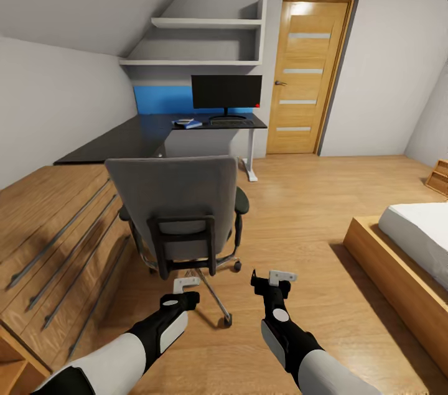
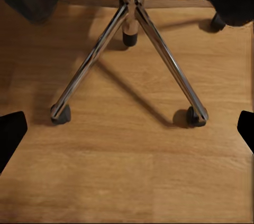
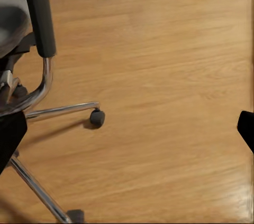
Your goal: In the bedroom, organize the workspace by keeping the computer under the desk, ensuring the monitor is on the desk, placing the keyboard on the desk next to the monitor, placing the mouse on the desk next to the keyboard, moving the folder from the swivel chair onto the desk next to the mouse, stacking the notebook on top of the folder with the pen on top of the notebook, and positioning the swivel chair next to the desk.
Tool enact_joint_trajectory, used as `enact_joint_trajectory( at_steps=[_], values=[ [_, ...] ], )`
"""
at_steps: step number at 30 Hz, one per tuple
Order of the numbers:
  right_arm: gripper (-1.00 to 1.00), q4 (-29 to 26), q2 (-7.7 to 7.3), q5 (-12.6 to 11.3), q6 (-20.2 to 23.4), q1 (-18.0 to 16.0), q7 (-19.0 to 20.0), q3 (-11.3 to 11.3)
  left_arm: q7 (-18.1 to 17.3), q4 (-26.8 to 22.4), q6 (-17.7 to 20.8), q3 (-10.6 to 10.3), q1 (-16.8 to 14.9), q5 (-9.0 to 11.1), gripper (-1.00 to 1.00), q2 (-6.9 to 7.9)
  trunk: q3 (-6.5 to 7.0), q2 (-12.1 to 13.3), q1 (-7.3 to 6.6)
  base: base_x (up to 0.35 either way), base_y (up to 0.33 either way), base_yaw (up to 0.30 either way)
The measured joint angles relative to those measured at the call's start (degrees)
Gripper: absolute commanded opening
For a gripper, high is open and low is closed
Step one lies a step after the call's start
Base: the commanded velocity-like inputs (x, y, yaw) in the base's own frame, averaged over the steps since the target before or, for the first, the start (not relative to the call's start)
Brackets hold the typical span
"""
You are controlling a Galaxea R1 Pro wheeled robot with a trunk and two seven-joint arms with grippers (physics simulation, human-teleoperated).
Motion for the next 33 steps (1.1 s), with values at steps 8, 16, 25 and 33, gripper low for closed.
enact_joint_trajectory(
  at_steps=[8,16,25,33],
  values=[
    [1.00,-0.21,0.00,0.03,0.00,0.00,-0.08,-0.06,0.45,0.26,-1.12,0.50,-0.01,0.38,1.00,1.59,0.00,0.00,-0.02,-0.193,0.050,0.000],
    [1.00,-0.38,0.00,0.04,0.01,0.00,-0.24,-0.17,0.89,0.43,-7.11,1.84,0.00,10.66,1.00,6.50,0.00,0.00,-0.02,-0.009,0.004,0.000],
    [1.00,-0.37,0.00,0.01,-0.01,0.01,-0.24,-0.22,0.81,0.53,-7.58,2.22,-0.03,14.35,1.00,9.12,0.00,-0.01,-0.06,0.202,0.015,0.000],
    [1.00,0.06,0.00,0.37,-0.04,0.01,0.16,0.00,0.33,0.49,-7.76,5.30,-0.03,14.36,1.00,9.97,0.00,-0.02,-0.04,0.196,0.039,0.000]
  ],
)
